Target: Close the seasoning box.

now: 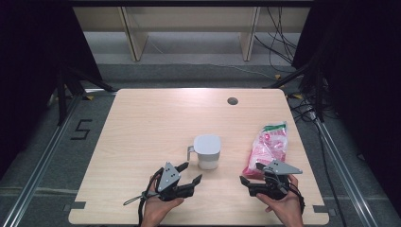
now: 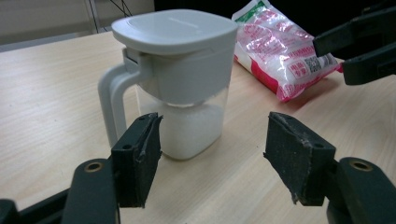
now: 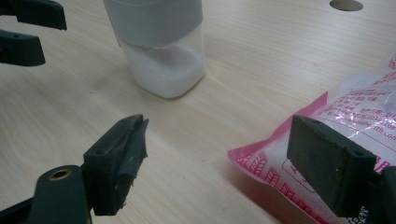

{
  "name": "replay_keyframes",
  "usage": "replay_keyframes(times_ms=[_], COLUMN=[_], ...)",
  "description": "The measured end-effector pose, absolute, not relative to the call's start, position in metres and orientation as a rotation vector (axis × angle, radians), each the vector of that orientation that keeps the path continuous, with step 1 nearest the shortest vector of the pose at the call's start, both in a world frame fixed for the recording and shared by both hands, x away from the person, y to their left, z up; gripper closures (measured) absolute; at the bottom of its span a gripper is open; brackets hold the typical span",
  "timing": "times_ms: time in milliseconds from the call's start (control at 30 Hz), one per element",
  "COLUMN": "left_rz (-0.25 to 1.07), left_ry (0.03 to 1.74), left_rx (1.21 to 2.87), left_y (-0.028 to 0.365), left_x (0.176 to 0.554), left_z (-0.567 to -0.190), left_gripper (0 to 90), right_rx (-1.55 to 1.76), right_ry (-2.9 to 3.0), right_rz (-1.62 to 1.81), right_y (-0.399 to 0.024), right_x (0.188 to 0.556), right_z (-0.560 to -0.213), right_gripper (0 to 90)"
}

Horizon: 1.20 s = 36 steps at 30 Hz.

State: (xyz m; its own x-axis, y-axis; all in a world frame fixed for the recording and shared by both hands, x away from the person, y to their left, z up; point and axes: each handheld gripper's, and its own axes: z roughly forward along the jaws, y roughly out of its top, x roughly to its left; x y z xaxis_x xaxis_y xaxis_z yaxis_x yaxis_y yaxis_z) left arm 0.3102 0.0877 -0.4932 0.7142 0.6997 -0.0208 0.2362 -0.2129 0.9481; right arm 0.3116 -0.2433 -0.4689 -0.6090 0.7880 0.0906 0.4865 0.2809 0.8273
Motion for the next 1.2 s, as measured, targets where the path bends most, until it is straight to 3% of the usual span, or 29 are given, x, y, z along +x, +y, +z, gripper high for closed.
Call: replay_keyframes(times_ms=[233,1200], left_rz=[0.474,0.452], left_ry=[0.805,0.797], left_rx=[1.77,1.817], left_y=[0.087,0.079], left_x=[0.302,0.291], left_z=[-0.501,-0.517], left_gripper=[32.9,30.3], right_rx=[1.163,1.16], right_ry=[2.21,2.263], right_rz=[1.268,1.245], right_y=[-0.242,-0.247], right_x=[0.31,0.296], right_z=[-0.47,-0.481], right_gripper=[20.6,19.5])
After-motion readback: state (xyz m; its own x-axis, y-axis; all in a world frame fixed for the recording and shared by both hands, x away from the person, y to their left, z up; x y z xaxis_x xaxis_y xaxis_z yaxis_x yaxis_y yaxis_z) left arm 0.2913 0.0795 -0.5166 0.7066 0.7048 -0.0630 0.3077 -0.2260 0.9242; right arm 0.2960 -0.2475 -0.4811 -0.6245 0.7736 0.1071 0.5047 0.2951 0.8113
